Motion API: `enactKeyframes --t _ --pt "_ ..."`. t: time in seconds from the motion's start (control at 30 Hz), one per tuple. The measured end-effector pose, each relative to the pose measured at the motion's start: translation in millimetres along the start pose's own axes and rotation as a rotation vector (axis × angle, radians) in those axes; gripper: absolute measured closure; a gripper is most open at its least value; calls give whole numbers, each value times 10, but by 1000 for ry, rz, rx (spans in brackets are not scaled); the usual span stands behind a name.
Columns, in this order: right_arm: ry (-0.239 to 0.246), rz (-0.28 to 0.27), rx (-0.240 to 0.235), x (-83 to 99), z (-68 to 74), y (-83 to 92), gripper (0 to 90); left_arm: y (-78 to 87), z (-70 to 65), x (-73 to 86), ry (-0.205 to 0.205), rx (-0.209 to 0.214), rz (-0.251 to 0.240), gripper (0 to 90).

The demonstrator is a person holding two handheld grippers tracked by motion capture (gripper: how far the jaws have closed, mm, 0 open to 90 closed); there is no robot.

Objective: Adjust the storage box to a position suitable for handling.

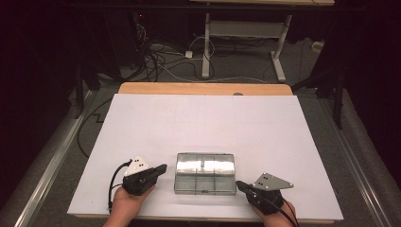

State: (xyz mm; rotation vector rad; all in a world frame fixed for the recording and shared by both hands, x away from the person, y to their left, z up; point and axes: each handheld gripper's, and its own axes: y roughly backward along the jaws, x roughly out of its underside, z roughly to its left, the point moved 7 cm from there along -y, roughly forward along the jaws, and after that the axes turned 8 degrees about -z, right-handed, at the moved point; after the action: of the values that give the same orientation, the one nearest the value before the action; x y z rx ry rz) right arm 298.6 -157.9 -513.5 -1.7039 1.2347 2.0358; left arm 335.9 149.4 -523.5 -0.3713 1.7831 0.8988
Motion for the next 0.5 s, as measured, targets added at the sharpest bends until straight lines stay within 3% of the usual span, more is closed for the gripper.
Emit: enactKeyframes --t 0.13,0.33,0.5 --pt "21 -4 -4 -24 7 -5 900 11 8 14 -3 9 10 876" --pt "8 -47 3 -109 -46 34 900 40 -12 18 -36 31 12 876" --pt "1 -80 -10 -181 -81 45 900 57 -8 26 -31 23 10 876"
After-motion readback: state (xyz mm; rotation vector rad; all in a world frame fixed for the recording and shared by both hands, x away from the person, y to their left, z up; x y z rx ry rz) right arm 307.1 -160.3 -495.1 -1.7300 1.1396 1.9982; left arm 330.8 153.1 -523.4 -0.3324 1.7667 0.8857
